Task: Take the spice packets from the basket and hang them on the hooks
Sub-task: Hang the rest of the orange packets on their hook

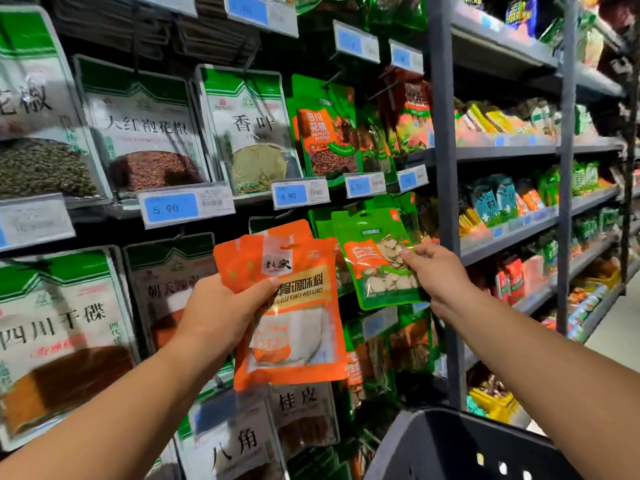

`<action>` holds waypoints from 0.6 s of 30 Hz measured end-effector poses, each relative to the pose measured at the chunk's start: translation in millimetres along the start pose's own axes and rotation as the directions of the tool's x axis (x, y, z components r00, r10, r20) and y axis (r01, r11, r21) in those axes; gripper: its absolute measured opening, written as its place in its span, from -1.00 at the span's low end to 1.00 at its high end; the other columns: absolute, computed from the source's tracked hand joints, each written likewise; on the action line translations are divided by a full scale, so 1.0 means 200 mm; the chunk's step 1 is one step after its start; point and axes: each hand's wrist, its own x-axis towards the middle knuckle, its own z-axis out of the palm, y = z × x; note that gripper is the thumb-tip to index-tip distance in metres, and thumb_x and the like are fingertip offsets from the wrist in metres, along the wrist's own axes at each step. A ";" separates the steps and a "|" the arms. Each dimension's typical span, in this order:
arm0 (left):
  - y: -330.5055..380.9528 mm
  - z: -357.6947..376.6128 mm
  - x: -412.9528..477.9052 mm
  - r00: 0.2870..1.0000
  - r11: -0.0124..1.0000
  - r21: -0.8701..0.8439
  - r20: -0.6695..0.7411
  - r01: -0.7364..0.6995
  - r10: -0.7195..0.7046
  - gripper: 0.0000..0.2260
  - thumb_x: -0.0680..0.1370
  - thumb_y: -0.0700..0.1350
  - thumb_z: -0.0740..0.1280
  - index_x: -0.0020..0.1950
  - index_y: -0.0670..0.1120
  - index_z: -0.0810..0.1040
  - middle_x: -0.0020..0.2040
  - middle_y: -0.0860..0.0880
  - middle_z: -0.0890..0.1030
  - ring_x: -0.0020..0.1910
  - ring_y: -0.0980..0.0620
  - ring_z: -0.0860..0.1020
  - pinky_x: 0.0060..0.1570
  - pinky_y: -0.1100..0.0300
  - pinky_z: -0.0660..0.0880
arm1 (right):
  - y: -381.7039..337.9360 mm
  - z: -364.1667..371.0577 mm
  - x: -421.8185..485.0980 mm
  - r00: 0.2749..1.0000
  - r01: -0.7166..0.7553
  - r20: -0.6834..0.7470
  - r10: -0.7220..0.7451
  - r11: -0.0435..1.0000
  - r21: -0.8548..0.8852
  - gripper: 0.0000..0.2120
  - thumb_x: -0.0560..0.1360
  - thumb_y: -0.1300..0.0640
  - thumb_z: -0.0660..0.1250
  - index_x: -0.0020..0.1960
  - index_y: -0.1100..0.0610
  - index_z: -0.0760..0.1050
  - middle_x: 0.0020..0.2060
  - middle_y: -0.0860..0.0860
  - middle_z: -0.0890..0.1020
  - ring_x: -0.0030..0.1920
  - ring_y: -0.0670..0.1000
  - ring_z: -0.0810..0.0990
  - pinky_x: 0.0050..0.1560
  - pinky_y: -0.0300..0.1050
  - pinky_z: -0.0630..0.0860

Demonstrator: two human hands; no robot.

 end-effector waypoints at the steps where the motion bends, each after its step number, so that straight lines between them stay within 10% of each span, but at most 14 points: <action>1: 0.01 0.02 0.01 1.000 1.000 -0.006 0.007 -0.004 0.004 -0.83 0.50 -0.10 0.52 -0.25 -0.14 0.67 -0.48 0.07 0.62 -0.50 0.15 0.55 -0.48 0.38 0.41 | -0.01 0.01 0.01 1.000 0.006 0.005 -0.006 1.000 -0.013 -0.81 0.58 0.01 0.44 -0.17 0.06 0.61 0.30 0.13 0.57 0.33 0.12 0.53 0.22 0.04 0.51; 4: 0.02 0.06 0.03 0.999 0.998 -0.054 0.037 0.011 -0.009 -0.90 0.52 -0.12 0.51 -0.20 -0.06 0.69 -0.43 0.14 0.66 -0.49 0.24 0.59 -0.45 0.36 0.45 | -0.03 0.03 0.07 1.000 0.020 0.002 -0.020 1.000 -0.014 -0.89 0.58 0.00 0.43 -0.07 0.02 0.63 0.24 0.14 0.62 0.24 0.13 0.59 0.15 -0.04 0.58; 8: 0.02 0.08 0.07 0.999 0.997 -0.077 0.048 0.011 -0.007 -0.96 0.53 -0.13 0.51 -0.09 -0.09 0.72 -0.34 0.11 0.72 -0.41 0.22 0.65 -0.48 0.43 0.45 | -0.07 0.04 0.11 1.000 0.018 0.018 -0.018 1.000 -0.010 -0.86 0.65 0.11 0.35 -0.05 0.16 0.58 -0.06 0.08 0.65 -0.12 -0.03 0.60 -0.43 -0.35 0.46; 18: 0.01 0.08 0.12 0.998 0.992 -0.119 0.060 0.040 -0.033 -0.96 0.52 -0.09 0.52 -0.06 -0.03 0.72 -0.22 0.07 0.75 -0.27 0.09 0.72 -0.34 0.29 0.54 | -0.09 0.07 0.19 1.000 -0.003 -0.009 0.003 0.998 -0.055 -0.84 0.58 0.09 0.44 -0.15 0.11 0.61 0.04 0.15 0.70 0.11 0.16 0.66 0.13 0.10 0.60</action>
